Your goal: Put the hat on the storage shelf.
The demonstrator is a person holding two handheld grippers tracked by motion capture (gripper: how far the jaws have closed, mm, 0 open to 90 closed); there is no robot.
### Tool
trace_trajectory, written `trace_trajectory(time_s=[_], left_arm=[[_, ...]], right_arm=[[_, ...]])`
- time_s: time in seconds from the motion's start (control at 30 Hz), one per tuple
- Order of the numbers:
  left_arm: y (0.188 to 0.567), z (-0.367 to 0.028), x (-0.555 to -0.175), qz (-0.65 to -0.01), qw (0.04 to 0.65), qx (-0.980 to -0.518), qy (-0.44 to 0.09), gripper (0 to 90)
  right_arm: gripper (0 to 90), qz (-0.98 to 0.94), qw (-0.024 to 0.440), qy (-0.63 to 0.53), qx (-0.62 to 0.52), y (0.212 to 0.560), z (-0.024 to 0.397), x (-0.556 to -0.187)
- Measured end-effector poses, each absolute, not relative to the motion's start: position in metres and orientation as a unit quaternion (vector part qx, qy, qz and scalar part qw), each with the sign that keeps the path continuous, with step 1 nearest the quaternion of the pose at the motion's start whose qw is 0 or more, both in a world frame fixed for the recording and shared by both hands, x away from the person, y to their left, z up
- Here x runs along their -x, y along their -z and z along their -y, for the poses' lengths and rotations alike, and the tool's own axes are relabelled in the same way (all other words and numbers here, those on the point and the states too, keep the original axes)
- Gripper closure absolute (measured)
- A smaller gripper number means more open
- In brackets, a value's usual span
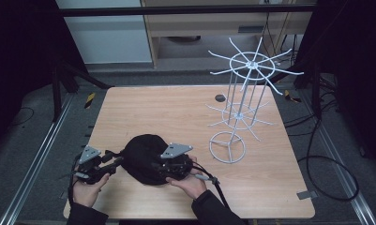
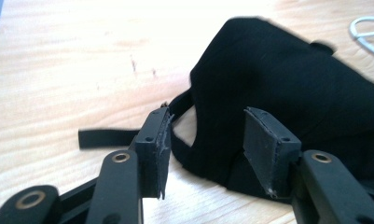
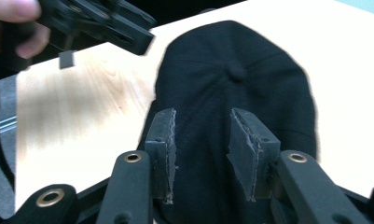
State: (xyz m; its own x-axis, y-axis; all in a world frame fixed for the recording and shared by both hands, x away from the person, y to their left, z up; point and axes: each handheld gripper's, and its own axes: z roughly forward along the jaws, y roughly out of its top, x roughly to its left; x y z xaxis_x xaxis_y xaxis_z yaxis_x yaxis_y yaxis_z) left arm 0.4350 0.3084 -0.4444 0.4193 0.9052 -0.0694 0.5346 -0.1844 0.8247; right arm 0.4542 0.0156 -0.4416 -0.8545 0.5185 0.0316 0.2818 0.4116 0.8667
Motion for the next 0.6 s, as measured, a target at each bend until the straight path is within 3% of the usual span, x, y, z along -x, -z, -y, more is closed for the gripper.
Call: trace_trajectory(time_s=[0.27, 0.6], left_arm=[[0.420, -0.300, -0.441, -0.427, 0.439, -0.756, -0.231, 43.3], [0.415, -0.287, -0.469, -0.404, 0.406, -0.787, -0.230, 35.8]], right_arm=[[58.6, -0.830, 0.152, -0.470, -0.259, 0.431, 0.020, -0.456], [55.1, -0.817, 0.185, -0.463, -0.290, 0.426, 0.080, -0.444]])
